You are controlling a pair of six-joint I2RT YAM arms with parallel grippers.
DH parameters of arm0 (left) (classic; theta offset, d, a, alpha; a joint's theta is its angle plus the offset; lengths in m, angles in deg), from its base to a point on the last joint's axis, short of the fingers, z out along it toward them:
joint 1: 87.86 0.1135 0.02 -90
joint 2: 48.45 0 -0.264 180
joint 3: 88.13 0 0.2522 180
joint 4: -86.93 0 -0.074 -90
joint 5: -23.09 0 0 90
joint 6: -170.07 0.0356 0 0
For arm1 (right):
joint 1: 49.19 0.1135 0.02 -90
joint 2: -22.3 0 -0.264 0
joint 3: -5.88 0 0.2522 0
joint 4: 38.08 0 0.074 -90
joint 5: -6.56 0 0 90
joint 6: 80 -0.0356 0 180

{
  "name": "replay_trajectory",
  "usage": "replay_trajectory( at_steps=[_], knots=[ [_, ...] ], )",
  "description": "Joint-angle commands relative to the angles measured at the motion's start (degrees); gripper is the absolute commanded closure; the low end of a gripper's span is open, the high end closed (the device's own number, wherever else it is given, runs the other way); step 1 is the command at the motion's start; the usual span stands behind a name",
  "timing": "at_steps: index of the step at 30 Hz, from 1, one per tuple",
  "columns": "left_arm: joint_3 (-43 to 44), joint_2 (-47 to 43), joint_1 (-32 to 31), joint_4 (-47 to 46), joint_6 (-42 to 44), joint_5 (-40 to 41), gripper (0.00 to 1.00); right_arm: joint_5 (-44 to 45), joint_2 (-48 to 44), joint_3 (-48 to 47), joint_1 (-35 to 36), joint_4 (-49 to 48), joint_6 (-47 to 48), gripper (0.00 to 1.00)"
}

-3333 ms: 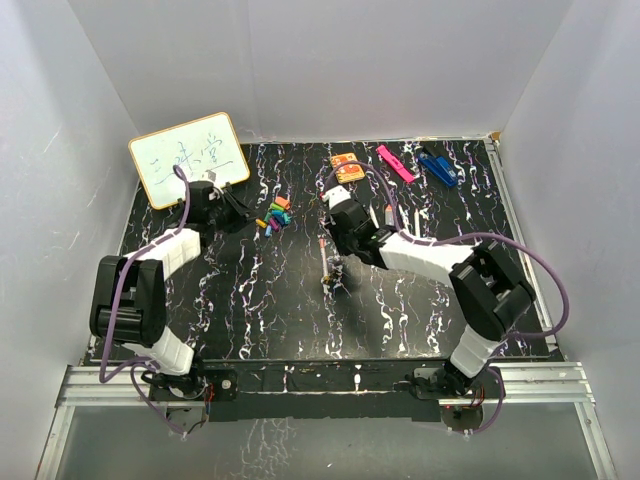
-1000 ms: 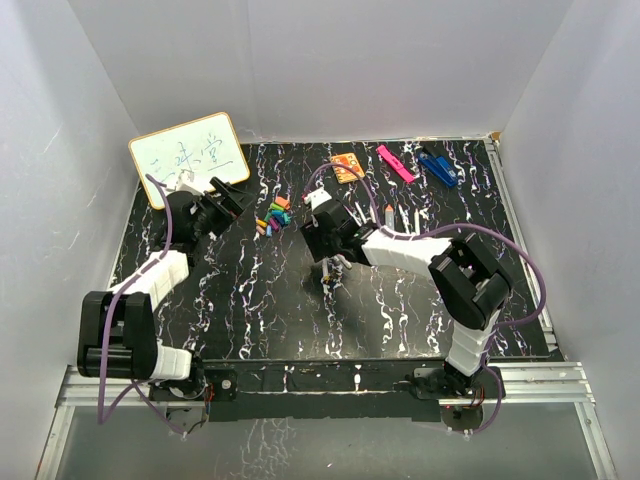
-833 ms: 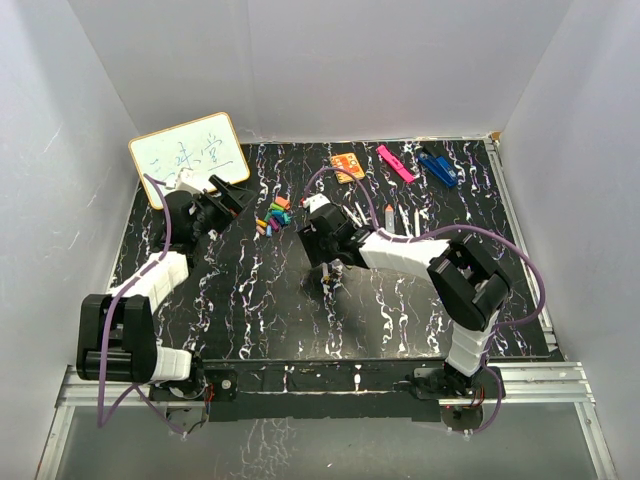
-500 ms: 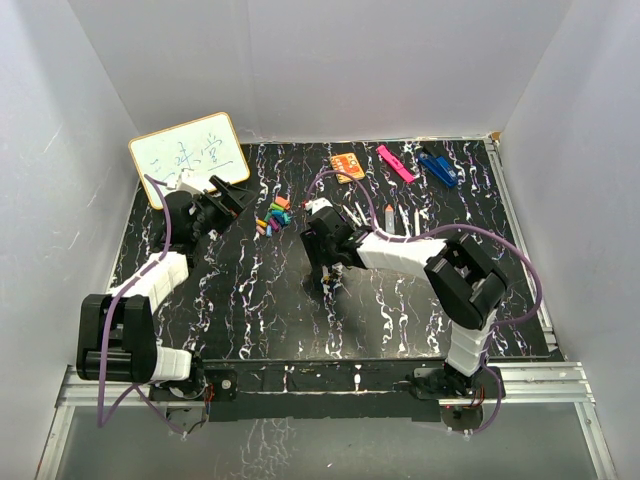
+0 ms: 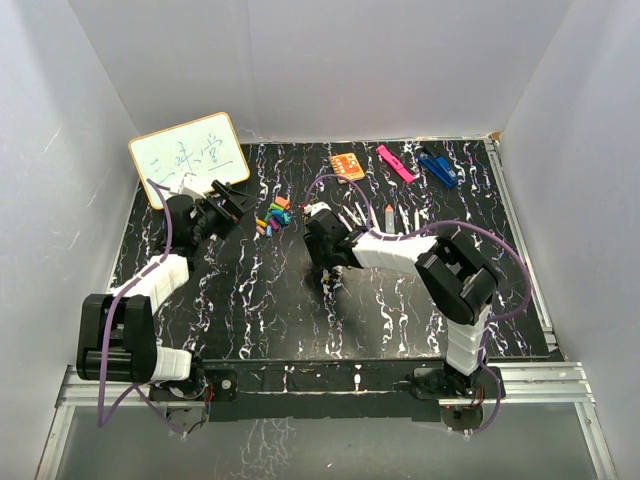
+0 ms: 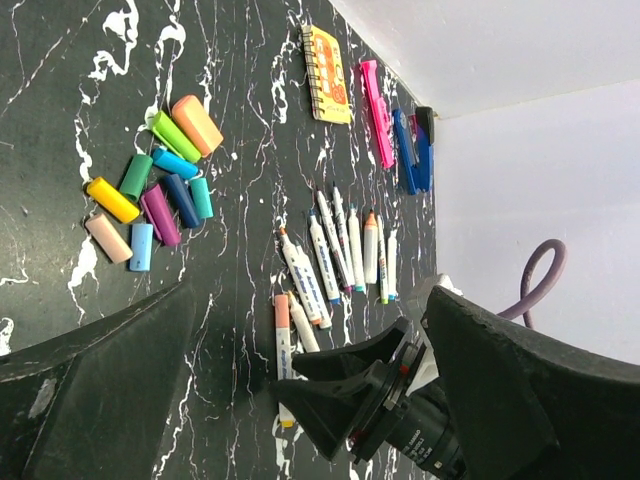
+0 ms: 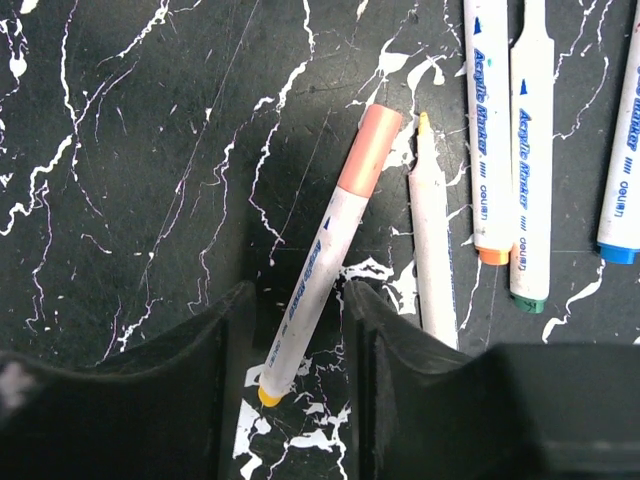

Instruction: Open the pen caps

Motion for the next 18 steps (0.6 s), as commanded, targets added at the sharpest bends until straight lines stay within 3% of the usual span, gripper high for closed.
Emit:
replay_trajectory(
  at_steps=[1, 8, 12, 18],
  knots=[
    [-0.6, -2.4, 0.4, -1.3, -0.4, -2.3, 0.02, 0.6, 1.1, -2.7, 0.2, -1.3, -0.7, 0.65],
    [-1.5, -2.6, 0.4, -2.0, -0.7, -3.4, 0.01, 0.0, 2.1, -2.8, 0.2, -1.2, -0.9, 0.79],
    [-2.3, -2.8, -0.3, -2.4, -1.2, -3.2, 0.02, 0.0, 2.5, -3.2, 0.2, -1.2, -0.7, 0.99],
    [-1.8, -0.1, -5.7, 0.4, -1.4, -1.1, 0.02, 1.1, -0.7, -1.9, 0.2, -4.3, 0.8, 1.00]
  ],
)
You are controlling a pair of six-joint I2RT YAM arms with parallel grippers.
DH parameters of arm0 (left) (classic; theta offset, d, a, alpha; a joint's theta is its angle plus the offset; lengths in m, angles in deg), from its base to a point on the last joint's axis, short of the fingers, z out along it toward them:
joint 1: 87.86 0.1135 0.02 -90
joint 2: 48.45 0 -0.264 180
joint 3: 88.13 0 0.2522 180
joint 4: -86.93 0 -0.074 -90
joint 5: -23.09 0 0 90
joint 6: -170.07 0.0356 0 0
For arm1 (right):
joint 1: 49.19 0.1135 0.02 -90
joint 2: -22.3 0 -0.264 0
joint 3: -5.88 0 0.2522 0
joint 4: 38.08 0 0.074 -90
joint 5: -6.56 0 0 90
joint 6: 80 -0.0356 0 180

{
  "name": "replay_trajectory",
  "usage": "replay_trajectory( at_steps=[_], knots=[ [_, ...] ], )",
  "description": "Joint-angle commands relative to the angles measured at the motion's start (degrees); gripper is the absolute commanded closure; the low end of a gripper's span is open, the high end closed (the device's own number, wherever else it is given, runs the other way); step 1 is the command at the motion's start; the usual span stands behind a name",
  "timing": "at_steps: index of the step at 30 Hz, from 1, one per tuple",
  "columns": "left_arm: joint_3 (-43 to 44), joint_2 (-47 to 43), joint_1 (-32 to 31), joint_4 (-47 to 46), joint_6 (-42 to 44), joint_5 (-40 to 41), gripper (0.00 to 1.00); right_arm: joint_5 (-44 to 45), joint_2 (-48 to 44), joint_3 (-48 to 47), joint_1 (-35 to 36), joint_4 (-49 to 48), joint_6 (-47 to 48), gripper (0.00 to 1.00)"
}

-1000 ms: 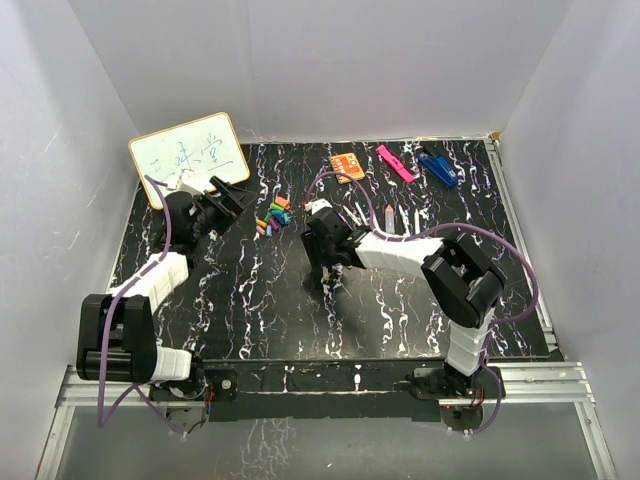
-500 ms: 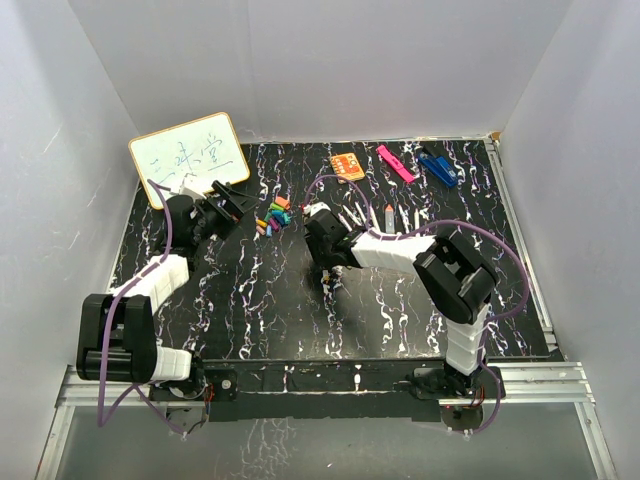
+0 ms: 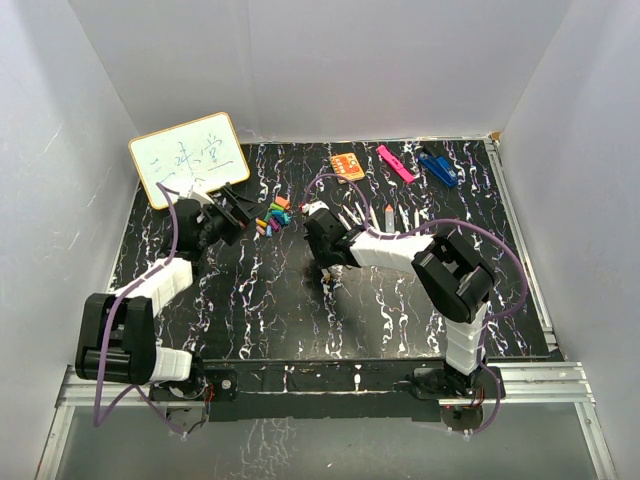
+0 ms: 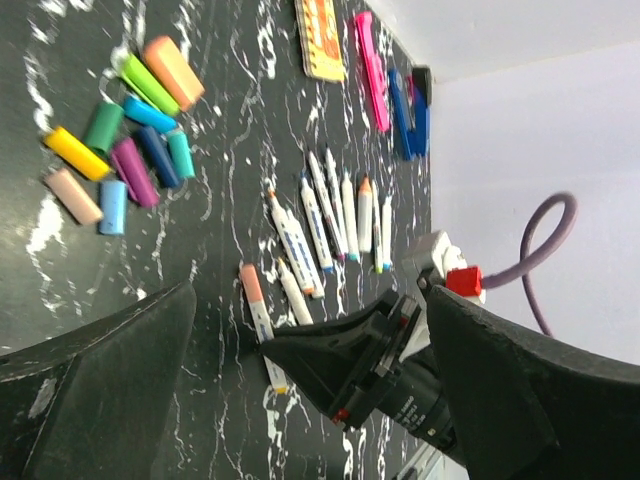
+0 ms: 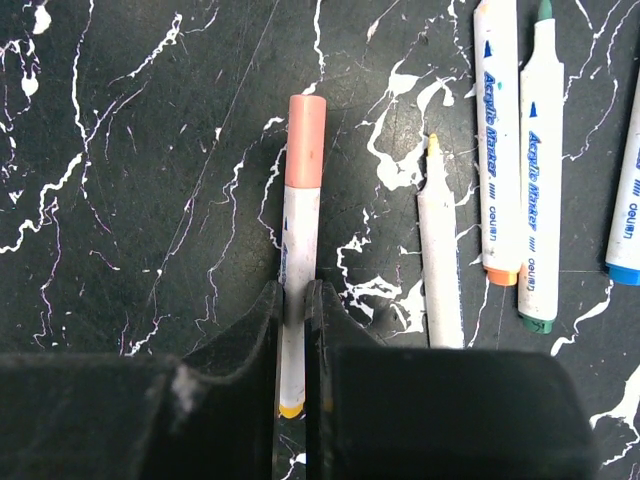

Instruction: Open the pen caps

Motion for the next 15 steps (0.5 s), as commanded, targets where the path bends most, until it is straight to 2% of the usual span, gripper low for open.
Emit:
replay_trajectory(
  at_steps=[1, 7, 11, 15],
  knots=[
    [0.8, 1.1, -5.0, 1.0, -0.3, 0.8, 0.02, 1.1, -3.0, -0.3, 0.2, -4.5, 1.3, 1.00],
    [3.6, 9.6, -11.3, -0.1, -1.4, 1.1, 0.08, 1.0, -6.6, -0.1, 0.2, -5.3, 3.1, 1.00],
    [3.9, 13.5, -13.4, -4.3, -3.4, 0.8, 0.15, -0.1, -8.8, -0.1, 0.2, -5.8, 4.0, 1.00],
    [5.5, 15.7, -14.8, -5.1, -3.6, 1.1, 0.17, -1.4, -11.1, 0.1, 0.2, -5.9, 4.7, 1.00]
  ],
)
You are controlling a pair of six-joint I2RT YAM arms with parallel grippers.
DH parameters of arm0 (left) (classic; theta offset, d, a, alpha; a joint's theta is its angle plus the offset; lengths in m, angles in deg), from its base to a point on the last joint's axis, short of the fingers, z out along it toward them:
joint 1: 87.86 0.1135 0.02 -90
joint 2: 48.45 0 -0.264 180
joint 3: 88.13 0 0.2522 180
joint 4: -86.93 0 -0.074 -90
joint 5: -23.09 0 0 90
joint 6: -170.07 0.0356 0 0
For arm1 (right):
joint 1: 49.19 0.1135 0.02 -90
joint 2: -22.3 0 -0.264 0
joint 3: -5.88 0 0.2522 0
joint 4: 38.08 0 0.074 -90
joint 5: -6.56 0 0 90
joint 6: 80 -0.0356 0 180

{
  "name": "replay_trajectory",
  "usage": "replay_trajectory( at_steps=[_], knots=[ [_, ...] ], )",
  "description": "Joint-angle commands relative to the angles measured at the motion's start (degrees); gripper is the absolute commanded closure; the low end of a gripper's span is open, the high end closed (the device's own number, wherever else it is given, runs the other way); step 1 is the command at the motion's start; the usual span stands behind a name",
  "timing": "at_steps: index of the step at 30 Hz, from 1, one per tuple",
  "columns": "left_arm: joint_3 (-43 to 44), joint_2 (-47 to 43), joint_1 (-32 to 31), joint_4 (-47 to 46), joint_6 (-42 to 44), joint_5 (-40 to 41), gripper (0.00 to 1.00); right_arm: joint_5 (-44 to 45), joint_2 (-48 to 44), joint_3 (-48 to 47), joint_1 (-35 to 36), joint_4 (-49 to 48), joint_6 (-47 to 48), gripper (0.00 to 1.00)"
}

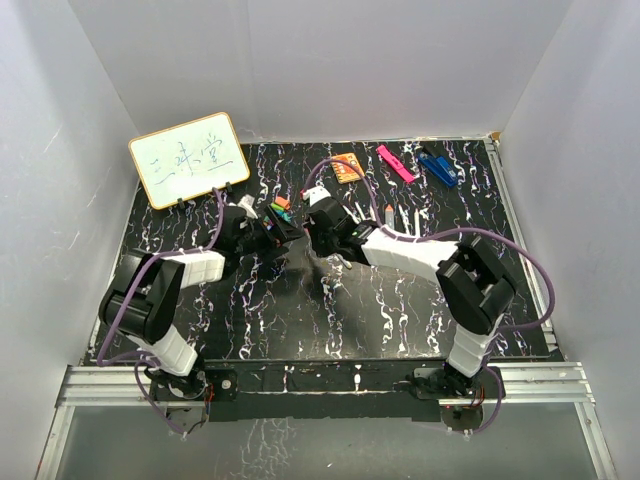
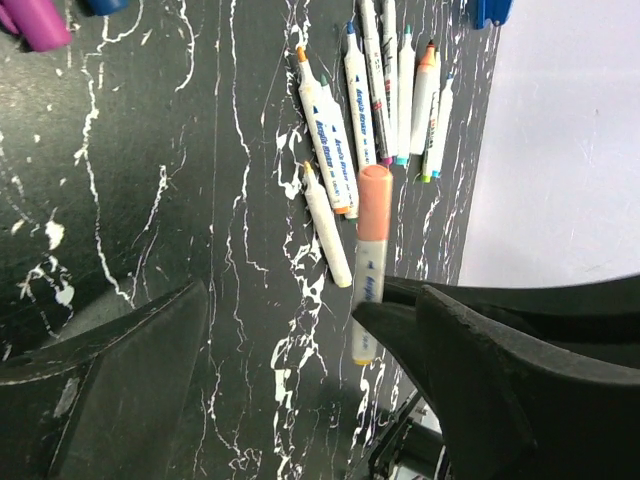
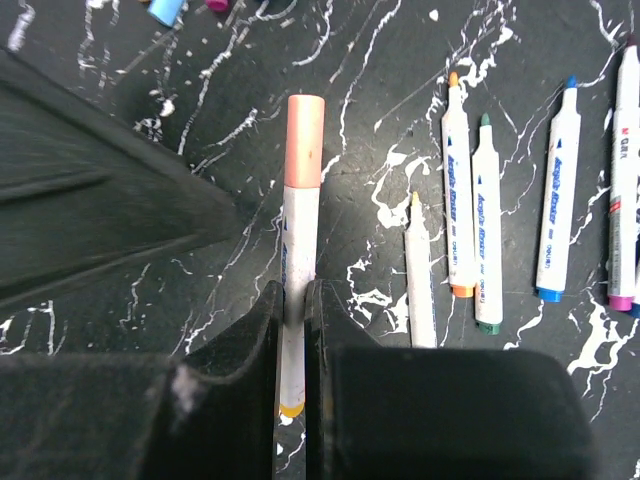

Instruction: Open the pen caps

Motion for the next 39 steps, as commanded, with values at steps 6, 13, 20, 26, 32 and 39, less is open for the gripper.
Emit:
replay_trajectory(
  at_steps=[6, 13, 20, 26, 32, 39],
  knots=[
    [5.9, 2.5, -2.6, -3.3, -1.0, 1.6, 0.18, -2.7, -6.0, 0.2, 0.3, -3.7, 1.8, 1.00],
    [9.0, 4.6, -3.3, -3.7, -1.1, 2.3, 0.22, -4.0, -7.4, 1.0, 0.7, -4.0, 2.7, 1.00],
    [10.0, 6.6, -4.2, -5.3, -1.5, 1.8, 0.41, -4.2, -8.9, 2.1, 0.9, -4.9, 3.1, 1.00],
    [10.0, 7.2, -4.9, -6.4, -2.2, 1.8, 0.55, -4.5, -9.0, 2.1, 1.0, -4.9, 3.4, 1.00],
    [10.3, 7.1, -5.0, -6.4, -2.1, 1.8, 0.64, -4.6, -9.0, 2.2, 1.0, -4.9, 3.6, 1.00],
    [10.3, 6.6, -5.0, -6.3, -2.1, 2.1, 0.70, -4.5, -9.2, 2.8, 1.0, -4.7, 3.7, 1.00]
  ],
)
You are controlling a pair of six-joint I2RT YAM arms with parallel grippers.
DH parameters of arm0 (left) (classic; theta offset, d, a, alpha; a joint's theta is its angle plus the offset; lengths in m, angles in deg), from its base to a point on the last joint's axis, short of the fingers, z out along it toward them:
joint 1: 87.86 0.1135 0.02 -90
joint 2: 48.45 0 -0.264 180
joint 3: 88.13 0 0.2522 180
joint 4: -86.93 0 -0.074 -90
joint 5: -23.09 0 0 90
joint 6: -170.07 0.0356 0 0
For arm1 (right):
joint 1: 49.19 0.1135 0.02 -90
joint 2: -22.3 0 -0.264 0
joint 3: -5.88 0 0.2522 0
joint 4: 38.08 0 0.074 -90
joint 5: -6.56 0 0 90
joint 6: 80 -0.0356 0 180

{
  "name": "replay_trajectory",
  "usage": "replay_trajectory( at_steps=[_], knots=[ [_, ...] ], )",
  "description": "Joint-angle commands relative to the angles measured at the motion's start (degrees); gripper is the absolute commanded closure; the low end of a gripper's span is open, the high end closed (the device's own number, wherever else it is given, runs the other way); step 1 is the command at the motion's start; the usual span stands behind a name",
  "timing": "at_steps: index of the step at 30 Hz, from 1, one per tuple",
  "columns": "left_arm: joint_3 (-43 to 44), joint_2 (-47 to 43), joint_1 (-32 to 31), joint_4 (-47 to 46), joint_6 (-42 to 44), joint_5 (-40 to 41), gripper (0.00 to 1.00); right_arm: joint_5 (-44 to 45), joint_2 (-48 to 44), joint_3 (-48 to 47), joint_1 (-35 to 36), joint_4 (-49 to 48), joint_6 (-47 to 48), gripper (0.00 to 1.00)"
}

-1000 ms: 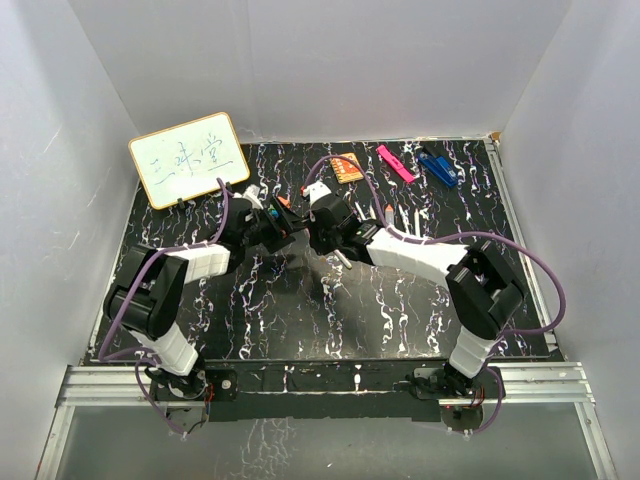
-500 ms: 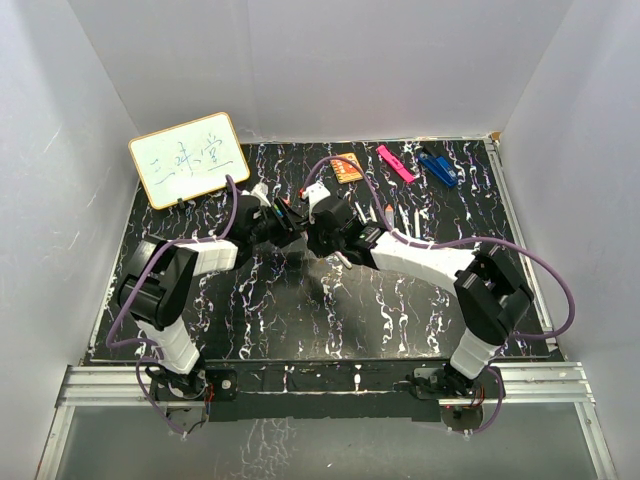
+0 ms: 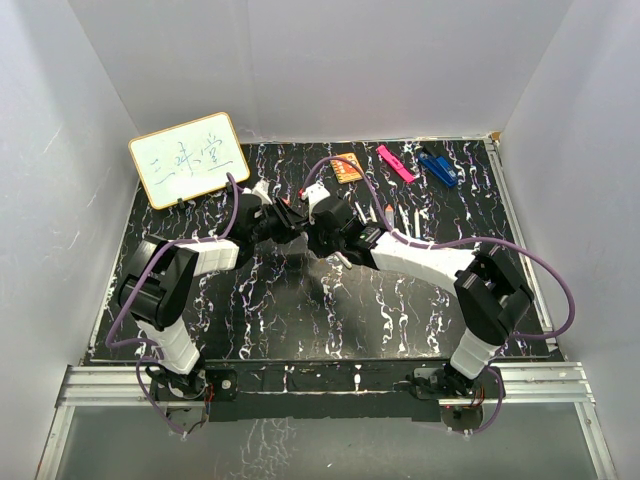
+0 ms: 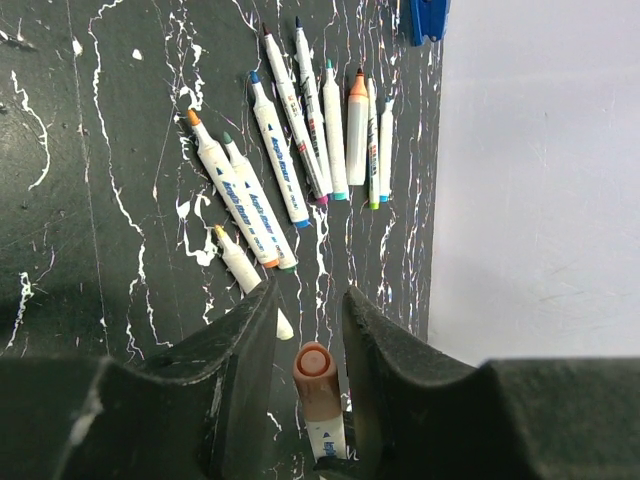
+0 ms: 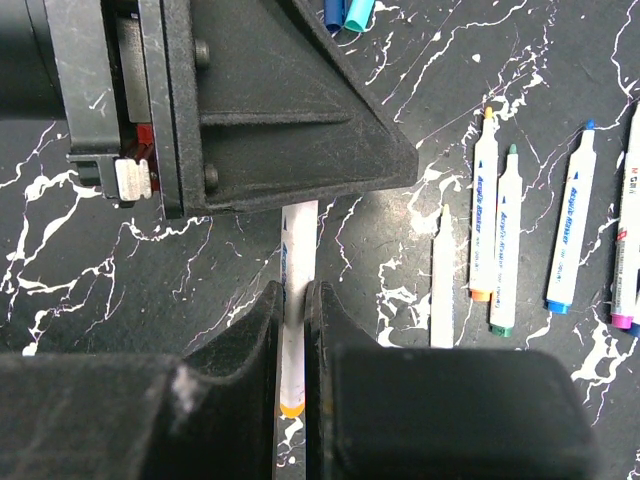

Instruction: Open the pen caps

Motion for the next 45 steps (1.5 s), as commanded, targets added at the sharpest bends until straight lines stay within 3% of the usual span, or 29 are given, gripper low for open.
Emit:
replay_trajectory(
  at_steps=[1, 7, 11, 14, 15, 18, 19, 21, 23, 32, 39, 45],
  knots=[
    [1.8, -0.5, -0.2, -1.2, 0.3, 0.3, 0.71, -0.1, -2.9, 0.7, 0.3, -2.8, 0.5, 1.00],
    [1.7, -0.8, -0.2, -1.8, 0.1, -0.2, 0.80, 0.1, -2.9, 0.9, 0.3, -2.8, 0.6, 1.00],
    [1.5, -0.7, -0.2, -2.4, -0.2, -0.7, 0.98, 0.1, -2.5, 0.7, 0.3, -2.8, 0.7, 1.00],
    [1.5, -0.8, -0.2, -2.6, -0.3, -1.1, 1.00, 0.5, -2.3, 0.4, 0.3, -2.7, 0.7, 1.00],
    [1.5, -0.9, -0.2, -2.6, -0.3, -1.2, 1.00, 0.5, -2.1, 0.3, 0.3, -2.7, 0.8, 0.97],
    [1.7, -1.3, -0.2, -2.3, -0.3, -1.4, 1.00, 1.1, -2.0, -0.2, 0.3, -2.5, 0.8, 0.59],
    [1.7, -1.5, -0.3, -2.1, -0.2, -1.5, 1.00, 1.4, -1.9, -0.3, 0.3, -2.6, 0.9, 0.52],
    [1.8, -1.8, -0.3, -2.1, -0.3, -1.7, 1.00, 1.9, -1.7, -0.7, 0.3, -2.5, 0.9, 0.43],
    [1.8, -2.3, -0.5, -2.2, -0.4, -1.9, 1.00, 2.0, -1.2, -1.0, 0.3, -2.5, 1.0, 0.41],
    [1.7, -4.5, -2.2, -2.1, -0.8, -1.8, 1.00, 2.5, 1.3, -2.6, 0.3, -2.6, 1.2, 0.45],
    [1.6, -5.8, -3.4, -1.4, -0.7, -1.3, 1.00, 3.3, 1.9, -3.1, 0.3, -2.7, 1.2, 0.61],
    [1.1, -6.1, -3.9, -0.5, -0.1, -0.5, 1.00, 3.9, 0.9, -3.0, 0.3, -2.6, 1.3, 0.82]
  ],
)
